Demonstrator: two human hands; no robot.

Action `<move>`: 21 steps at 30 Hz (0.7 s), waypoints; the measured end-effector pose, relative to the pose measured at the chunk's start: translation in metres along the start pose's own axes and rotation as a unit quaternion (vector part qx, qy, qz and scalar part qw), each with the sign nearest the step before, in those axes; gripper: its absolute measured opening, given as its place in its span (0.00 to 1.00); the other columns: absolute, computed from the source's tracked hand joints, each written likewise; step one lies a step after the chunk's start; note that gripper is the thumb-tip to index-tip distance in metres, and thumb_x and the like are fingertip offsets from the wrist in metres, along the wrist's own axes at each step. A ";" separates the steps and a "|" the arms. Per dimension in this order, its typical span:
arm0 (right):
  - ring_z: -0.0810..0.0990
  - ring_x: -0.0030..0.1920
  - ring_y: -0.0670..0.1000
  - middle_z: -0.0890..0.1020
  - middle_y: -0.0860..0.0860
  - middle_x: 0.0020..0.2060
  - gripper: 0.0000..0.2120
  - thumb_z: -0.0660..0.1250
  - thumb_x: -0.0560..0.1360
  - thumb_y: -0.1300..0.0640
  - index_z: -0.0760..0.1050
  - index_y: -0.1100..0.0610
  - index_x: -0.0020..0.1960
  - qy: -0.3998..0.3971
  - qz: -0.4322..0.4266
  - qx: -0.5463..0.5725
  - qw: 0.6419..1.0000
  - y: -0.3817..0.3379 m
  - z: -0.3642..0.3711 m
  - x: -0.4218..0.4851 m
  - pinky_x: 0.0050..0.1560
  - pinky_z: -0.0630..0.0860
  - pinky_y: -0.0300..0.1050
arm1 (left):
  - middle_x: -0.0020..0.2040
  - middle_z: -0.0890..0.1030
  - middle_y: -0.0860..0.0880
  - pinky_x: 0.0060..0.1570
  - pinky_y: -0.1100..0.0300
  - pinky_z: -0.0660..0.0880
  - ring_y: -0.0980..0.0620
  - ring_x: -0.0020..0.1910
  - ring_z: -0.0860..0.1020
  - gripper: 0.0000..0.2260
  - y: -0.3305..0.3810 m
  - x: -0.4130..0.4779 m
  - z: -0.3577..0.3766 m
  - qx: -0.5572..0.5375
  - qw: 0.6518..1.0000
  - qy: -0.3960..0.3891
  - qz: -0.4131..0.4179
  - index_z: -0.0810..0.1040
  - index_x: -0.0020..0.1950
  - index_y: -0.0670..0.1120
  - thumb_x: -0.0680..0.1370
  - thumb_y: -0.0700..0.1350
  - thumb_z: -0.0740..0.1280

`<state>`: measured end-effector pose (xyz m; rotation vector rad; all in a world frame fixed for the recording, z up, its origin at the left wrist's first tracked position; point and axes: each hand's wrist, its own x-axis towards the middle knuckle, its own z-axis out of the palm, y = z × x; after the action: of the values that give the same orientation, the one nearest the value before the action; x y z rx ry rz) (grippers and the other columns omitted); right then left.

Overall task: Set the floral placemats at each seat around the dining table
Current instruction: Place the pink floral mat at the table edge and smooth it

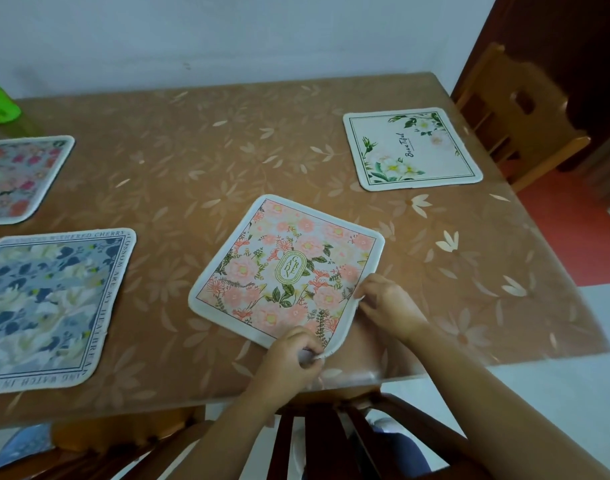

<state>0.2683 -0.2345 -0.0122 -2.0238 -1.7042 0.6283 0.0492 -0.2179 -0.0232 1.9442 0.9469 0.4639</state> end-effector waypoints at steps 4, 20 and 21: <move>0.78 0.49 0.57 0.81 0.58 0.46 0.06 0.68 0.70 0.63 0.79 0.62 0.46 -0.036 -0.074 -0.028 0.996 -0.012 0.003 -0.018 0.53 0.70 0.43 | 0.38 0.78 0.47 0.42 0.61 0.76 0.51 0.39 0.78 0.06 0.004 0.002 0.001 -0.034 0.998 0.055 -0.008 0.78 0.37 0.40 0.68 0.31 0.70; 0.79 0.49 0.55 0.81 0.55 0.46 0.04 0.67 0.69 0.68 0.78 0.62 0.43 -0.005 -0.010 0.054 0.998 0.002 -0.027 -0.041 0.50 0.77 0.50 | 0.45 0.78 0.45 0.51 0.64 0.68 0.51 0.47 0.74 0.07 0.000 0.021 0.007 0.117 0.990 0.041 0.063 0.81 0.45 0.40 0.69 0.33 0.70; 0.79 0.48 0.54 0.80 0.54 0.46 0.05 0.67 0.69 0.69 0.79 0.62 0.43 0.009 -0.001 0.060 0.998 0.005 -0.030 -0.041 0.49 0.77 0.49 | 0.45 0.78 0.44 0.50 0.59 0.70 0.50 0.47 0.75 0.07 -0.005 0.022 0.004 0.144 0.986 0.040 0.072 0.81 0.45 0.40 0.68 0.33 0.71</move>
<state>0.2836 -0.2769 0.0123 -1.9395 -1.6175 0.6925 0.0634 -0.2019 -0.0301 2.2814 0.9723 0.5134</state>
